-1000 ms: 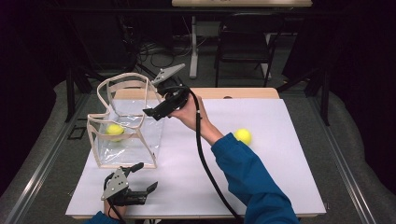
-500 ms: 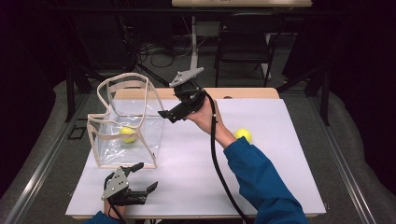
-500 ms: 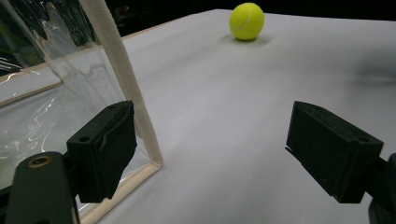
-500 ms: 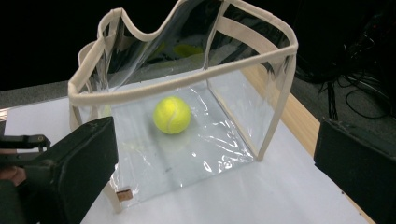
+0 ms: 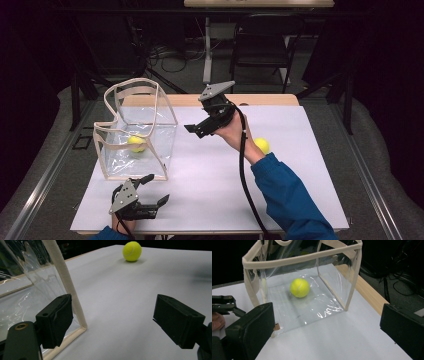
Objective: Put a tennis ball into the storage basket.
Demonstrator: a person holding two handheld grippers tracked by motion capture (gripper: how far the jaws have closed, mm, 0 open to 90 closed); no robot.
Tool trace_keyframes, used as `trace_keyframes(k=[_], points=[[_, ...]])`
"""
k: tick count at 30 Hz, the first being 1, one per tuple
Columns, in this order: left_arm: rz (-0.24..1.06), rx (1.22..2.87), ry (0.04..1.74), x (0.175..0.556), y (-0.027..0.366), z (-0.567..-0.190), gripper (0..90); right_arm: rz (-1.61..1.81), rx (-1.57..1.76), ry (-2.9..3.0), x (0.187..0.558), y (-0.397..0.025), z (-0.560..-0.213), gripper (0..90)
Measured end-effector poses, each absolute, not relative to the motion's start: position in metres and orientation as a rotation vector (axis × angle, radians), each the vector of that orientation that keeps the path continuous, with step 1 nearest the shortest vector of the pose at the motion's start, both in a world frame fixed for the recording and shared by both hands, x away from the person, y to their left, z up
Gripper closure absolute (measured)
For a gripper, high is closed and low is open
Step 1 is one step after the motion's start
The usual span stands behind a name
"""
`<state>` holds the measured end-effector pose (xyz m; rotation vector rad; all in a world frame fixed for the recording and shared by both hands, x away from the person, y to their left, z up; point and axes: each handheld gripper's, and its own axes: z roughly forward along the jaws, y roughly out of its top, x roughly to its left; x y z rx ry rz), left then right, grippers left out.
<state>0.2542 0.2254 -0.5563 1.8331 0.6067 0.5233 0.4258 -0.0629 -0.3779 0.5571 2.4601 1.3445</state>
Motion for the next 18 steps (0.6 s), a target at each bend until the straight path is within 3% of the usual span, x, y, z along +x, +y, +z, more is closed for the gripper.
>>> trace_keyframes(k=[18], points=[[0.523, 1.828, 0.615, 0.254, 0.228, -0.557, 15.8, 1.329, 0.623, 2.473, 0.413, -0.098, -0.407, 0.0]])
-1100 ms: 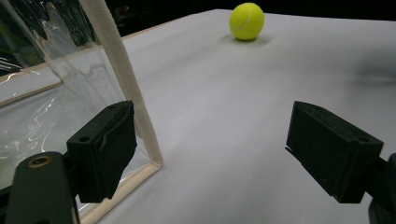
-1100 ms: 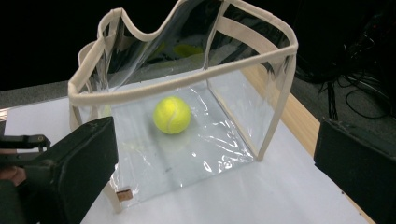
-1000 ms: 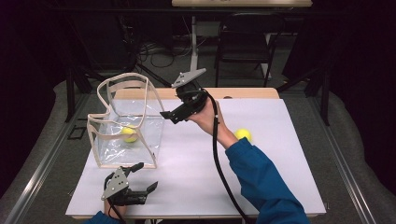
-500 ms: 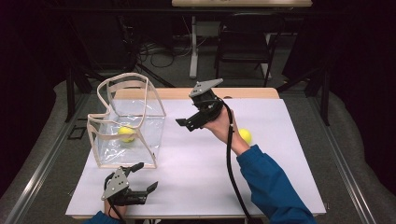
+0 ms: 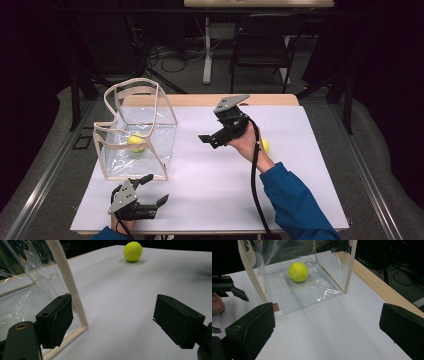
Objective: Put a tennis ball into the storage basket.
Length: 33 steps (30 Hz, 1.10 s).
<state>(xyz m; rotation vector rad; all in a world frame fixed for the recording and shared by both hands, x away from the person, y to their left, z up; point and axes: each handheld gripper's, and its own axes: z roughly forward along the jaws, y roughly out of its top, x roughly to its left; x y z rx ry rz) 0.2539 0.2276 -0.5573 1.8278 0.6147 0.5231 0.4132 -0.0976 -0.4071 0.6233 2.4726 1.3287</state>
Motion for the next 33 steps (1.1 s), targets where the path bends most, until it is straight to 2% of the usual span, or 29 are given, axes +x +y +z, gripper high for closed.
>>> trace_keyframes(k=[33], points=[[0.536, 1.833, 0.612, 0.250, 0.227, -0.556, 15.8, 1.264, 0.735, 2.498, 0.392, -0.147, -0.457, 0.6]])
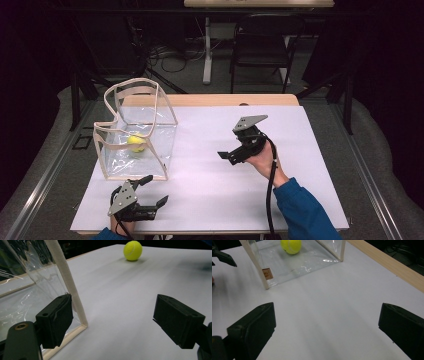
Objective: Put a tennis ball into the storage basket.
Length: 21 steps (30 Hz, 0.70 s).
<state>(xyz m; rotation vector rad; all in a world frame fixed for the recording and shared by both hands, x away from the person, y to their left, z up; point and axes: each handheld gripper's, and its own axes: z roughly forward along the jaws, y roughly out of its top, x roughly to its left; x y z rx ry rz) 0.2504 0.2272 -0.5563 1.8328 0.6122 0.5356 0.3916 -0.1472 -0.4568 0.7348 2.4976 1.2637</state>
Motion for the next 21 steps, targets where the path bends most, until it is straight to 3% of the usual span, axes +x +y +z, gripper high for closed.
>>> trace_keyframes(k=[21], points=[[0.528, 1.842, 0.602, 0.253, 0.224, -0.556, 15.8, 1.220, 0.811, 2.482, 0.378, -0.178, -0.472, 0.9]])
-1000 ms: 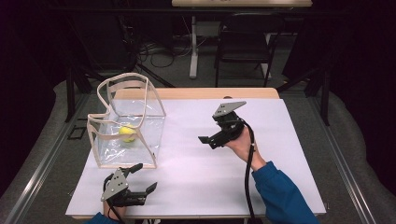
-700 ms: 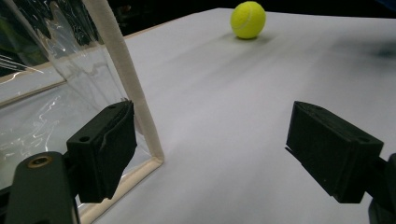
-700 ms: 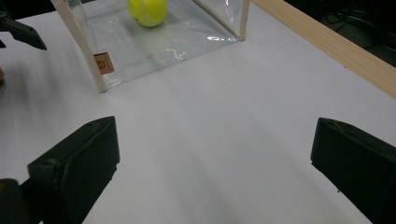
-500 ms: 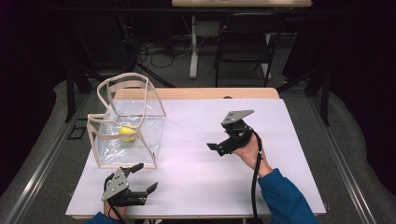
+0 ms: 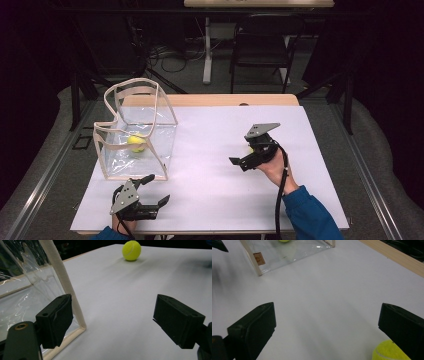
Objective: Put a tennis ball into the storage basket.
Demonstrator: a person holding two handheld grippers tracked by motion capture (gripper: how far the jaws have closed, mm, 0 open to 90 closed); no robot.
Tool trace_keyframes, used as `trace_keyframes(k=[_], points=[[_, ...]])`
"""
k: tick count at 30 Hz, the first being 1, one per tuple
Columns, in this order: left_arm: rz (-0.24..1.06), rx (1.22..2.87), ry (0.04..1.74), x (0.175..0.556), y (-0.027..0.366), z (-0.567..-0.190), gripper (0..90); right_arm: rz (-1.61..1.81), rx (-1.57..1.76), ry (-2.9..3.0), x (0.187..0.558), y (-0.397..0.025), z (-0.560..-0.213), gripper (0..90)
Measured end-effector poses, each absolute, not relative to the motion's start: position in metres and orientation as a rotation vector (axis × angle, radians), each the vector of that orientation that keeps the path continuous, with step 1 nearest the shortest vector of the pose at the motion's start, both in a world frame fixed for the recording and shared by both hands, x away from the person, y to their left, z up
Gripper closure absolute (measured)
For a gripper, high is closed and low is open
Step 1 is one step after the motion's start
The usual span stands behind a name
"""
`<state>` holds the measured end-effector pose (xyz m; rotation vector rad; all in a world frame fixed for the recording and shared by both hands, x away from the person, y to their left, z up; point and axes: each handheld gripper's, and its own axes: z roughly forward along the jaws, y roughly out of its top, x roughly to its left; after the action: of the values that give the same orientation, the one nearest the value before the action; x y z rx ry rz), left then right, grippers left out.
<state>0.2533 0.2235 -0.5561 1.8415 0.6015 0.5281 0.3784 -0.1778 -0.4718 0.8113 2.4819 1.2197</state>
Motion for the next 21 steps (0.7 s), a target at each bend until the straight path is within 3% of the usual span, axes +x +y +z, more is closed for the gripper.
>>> trace_keyframes(k=[21], points=[[0.531, 1.839, 0.602, 0.252, 0.224, -0.556, 15.8, 1.179, 0.978, 2.429, 0.394, -0.220, -0.482, 0.0]])
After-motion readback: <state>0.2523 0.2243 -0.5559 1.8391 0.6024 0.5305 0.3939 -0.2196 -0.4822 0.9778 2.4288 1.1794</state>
